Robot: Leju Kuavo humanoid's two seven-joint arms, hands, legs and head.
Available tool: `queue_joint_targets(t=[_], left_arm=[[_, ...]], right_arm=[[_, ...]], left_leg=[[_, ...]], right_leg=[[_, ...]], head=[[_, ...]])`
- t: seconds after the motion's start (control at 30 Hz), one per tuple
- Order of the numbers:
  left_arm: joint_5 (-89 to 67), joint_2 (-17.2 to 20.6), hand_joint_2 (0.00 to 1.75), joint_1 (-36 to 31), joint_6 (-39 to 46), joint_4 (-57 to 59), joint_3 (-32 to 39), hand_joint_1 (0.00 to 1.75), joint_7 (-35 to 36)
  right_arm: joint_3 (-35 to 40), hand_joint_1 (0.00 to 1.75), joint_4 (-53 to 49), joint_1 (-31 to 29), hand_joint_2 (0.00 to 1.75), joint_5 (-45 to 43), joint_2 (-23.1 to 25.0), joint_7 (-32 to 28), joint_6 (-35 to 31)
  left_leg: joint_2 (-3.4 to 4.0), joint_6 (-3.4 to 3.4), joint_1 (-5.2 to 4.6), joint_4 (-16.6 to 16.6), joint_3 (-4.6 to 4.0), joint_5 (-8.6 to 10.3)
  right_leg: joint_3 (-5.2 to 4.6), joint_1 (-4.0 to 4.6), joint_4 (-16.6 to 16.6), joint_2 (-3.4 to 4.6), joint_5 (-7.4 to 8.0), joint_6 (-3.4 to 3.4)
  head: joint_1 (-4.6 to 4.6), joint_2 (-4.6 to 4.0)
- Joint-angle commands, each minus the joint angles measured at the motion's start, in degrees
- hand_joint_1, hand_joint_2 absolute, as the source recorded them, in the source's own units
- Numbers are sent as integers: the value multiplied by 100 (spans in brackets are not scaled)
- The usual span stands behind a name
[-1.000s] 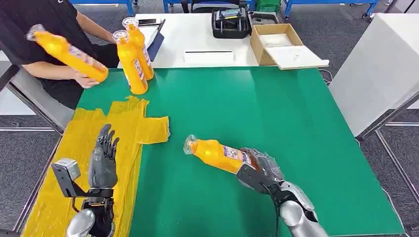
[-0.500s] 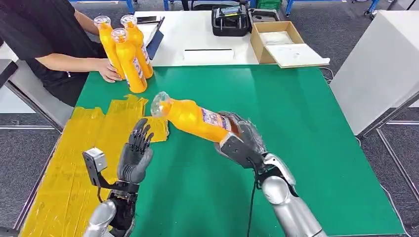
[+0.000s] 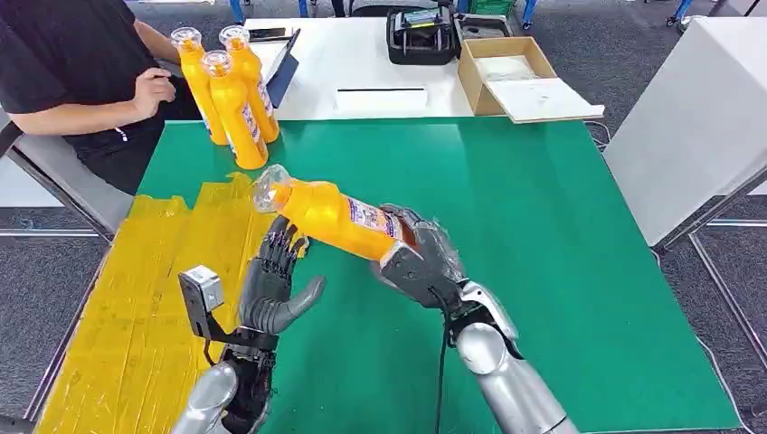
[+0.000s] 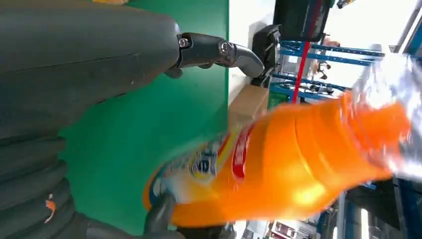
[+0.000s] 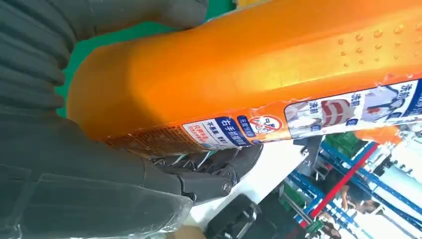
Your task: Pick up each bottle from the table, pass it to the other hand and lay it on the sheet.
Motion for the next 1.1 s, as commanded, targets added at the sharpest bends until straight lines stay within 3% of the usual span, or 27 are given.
queue_joint_targets(t=[0.03,0.5,1.1], left_arm=[[-58,-33,175,-228,198,240,-125,0,-45],[241,-115,175,-582,687,409,314,0,-231],[152,-85,175,-416,713,81,621,0,-68]], right_arm=[[204,175,665,-408,175,-28,181,24,21],[1232,175,1865,237,175,-233,1100,-196,149],[1628,175,2032,530,175,-97,1150,-236,265]], left_leg=[[7,-17,2,0,11,-3],[11,-18,10,-7,16,-4],[-4,-15,10,-4,1,-2]], right_leg=[[11,3,-1,-7,-1,-5],[13,6,-6,-3,-2,-7],[0,6,-3,-13,-6,-6]], head=[[2,0],[4,0],[2,0]])
